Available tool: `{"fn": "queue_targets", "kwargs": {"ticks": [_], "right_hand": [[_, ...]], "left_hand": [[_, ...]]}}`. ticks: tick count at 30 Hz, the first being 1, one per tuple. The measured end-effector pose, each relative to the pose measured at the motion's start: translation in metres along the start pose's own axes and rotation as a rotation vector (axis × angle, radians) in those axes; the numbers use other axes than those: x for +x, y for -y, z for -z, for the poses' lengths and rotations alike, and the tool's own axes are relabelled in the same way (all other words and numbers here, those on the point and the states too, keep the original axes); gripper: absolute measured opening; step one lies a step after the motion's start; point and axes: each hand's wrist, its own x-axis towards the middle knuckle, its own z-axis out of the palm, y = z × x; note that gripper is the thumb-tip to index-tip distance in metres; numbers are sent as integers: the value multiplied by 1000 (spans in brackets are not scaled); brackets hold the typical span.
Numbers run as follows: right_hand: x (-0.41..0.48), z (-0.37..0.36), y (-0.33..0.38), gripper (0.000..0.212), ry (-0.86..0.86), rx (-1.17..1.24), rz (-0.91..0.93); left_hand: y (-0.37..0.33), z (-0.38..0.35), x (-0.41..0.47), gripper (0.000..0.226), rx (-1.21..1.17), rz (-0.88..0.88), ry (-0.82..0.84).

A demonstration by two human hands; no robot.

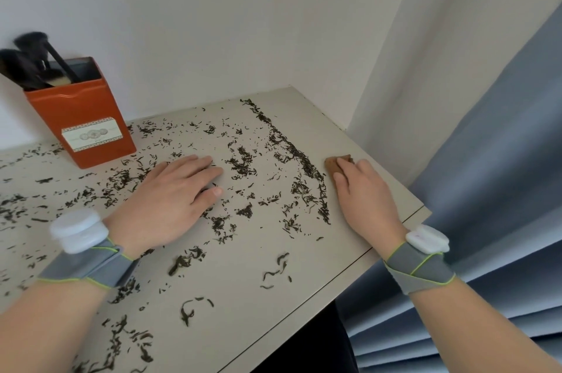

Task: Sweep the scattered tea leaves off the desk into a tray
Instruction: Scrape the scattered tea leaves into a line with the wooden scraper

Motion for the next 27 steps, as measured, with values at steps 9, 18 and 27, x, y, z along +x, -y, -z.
{"fn": "queue_targets", "kwargs": {"ticks": [9, 18, 27], "right_hand": [[3, -7, 36, 41, 28, 148, 114], [54, -3, -14, 38, 9, 157, -12], [56, -23, 3, 40, 13, 34, 63]], "left_hand": [[-5, 4, -1, 63, -7, 12, 4], [-6, 4, -2, 62, -1, 11, -1], [-4, 3, 0, 62, -17, 8, -1]]}}
